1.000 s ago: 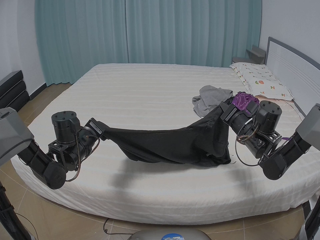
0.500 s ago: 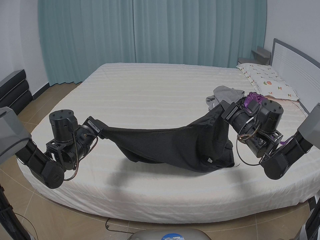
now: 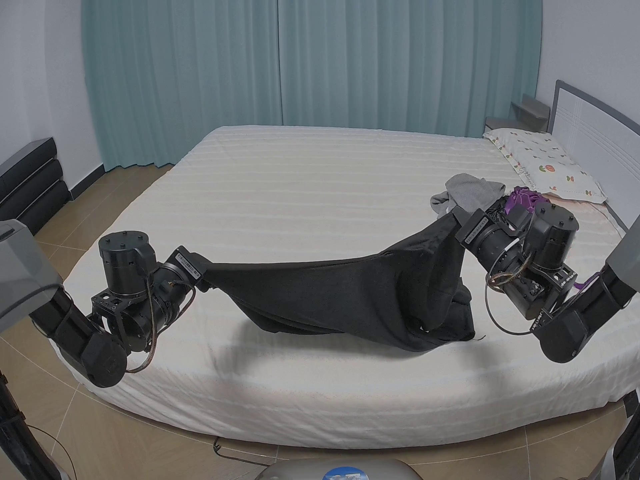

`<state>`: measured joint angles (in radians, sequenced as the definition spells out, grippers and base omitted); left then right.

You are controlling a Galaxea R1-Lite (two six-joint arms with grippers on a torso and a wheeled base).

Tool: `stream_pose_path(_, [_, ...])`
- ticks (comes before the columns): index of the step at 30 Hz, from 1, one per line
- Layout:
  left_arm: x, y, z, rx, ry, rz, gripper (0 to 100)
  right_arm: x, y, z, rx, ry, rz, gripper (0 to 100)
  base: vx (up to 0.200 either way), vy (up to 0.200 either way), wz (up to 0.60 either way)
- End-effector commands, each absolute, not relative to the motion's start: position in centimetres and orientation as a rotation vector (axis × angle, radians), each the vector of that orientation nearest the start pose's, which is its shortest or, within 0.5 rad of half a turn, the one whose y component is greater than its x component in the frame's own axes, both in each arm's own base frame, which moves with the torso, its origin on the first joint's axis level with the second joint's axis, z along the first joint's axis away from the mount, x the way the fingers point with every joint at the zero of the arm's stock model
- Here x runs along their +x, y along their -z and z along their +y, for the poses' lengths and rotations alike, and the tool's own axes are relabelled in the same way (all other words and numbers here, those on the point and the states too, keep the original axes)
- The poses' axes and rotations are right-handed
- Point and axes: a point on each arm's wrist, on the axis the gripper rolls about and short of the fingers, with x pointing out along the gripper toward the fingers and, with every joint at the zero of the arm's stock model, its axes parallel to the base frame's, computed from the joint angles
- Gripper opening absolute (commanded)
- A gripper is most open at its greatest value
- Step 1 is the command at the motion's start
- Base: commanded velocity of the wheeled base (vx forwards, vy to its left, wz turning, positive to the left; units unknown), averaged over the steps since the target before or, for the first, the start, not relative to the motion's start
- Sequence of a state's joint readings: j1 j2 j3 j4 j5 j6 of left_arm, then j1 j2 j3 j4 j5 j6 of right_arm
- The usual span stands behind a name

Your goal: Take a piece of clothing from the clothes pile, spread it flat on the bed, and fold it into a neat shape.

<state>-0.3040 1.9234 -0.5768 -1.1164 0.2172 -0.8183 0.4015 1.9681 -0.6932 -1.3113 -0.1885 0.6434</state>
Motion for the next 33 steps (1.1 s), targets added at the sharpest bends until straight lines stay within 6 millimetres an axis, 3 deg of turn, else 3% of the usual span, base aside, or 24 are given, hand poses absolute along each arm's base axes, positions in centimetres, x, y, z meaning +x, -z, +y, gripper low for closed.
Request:
stream_pose_path(1, [29.4, -10.3, -9.0, -0.750, -0.006, 0.262, 0, 29.9, -13.8, 12.4, 0.658, -0.222, 0.050, 0, -0.200, 0.000, 0.00])
stream_pose_path(9, [27.0, -12.0, -9.2, -0.754, 0.034, 0.240, 0, 26.4, -16.2, 11.3, 0.700, -0.252, 0.011, 0, -0.200, 0.000, 0.00])
stream_pose_path(13, [26.2, -13.7, -9.0, -0.740, 0.064, 0.193, 0, 24.0, -20.0, 9.9, 0.730, -0.283, -0.111, 0, 0.000, 0.000, 0.00])
stream_pose_path(21, [25.0, -17.3, -8.6, -0.718, 0.108, 0.086, 0, 20.9, -25.0, 8.5, 0.742, -0.320, -0.241, 0, 0.000, 0.000, 0.00])
stream_pose_path(26, [26.2, -18.9, -8.9, -0.718, 0.105, 0.082, 0, 22.0, -27.5, 7.8, 0.740, -0.298, -0.305, 0, 0.000, 0.000, 0.00])
stream_pose_path(30, [28.2, -21.3, -9.1, -0.727, 0.095, 0.059, 0, 25.3, -29.2, 7.6, 0.730, -0.256, -0.329, 0, 0.000, 0.000, 0.00])
stream_pose_path(33, [29.8, -21.7, -9.5, -0.719, 0.083, 0.085, 0, 27.8, -29.1, 8.1, 0.721, -0.235, -0.301, 0, 0.000, 0.000, 0.00])
